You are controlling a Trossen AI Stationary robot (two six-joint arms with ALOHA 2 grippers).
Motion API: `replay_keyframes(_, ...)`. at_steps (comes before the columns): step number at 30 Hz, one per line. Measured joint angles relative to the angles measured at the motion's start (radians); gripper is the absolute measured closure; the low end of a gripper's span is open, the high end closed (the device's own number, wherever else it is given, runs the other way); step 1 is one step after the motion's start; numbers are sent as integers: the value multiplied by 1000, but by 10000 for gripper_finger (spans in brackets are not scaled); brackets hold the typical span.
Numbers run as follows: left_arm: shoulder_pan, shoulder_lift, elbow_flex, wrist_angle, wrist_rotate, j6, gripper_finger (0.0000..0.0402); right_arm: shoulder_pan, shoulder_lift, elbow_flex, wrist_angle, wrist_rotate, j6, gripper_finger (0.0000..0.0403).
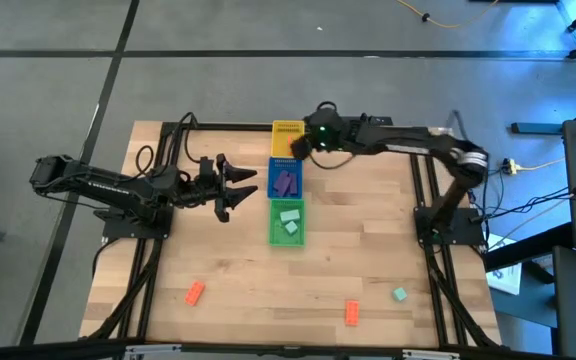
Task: Sort & place blocks by color
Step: Put the left orange game piece into the yellow basket
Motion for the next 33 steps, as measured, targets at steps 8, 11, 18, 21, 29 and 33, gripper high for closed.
replay_keyframes(8, 0, 0, 0, -4, 0, -2, 179, 134, -368, -226, -128, -37, -115, 194)
replay_keyframes(11, 0, 0, 0, -4, 0, 1, 179, 214, -527, -390, -3, -49, 10, 194)
replay_keyframes(18, 0, 0, 0, -5, 0, 2, 179, 401, -756, -719, 564, -100, 179, 194)
replay_keyframes(21, 0, 0, 0, -8, 0, 2, 179, 443, -773, -789, 725, -102, 106, 194)
replay_keyframes(29, 0, 0, 0, -8, 0, -3, 179, 475, -772, -807, 785, -101, -35, 194)
replay_keyframes(33, 0, 0, 0, -8, -1, -3, 179, 475, -772, -807, 784, -100, -35, 194)
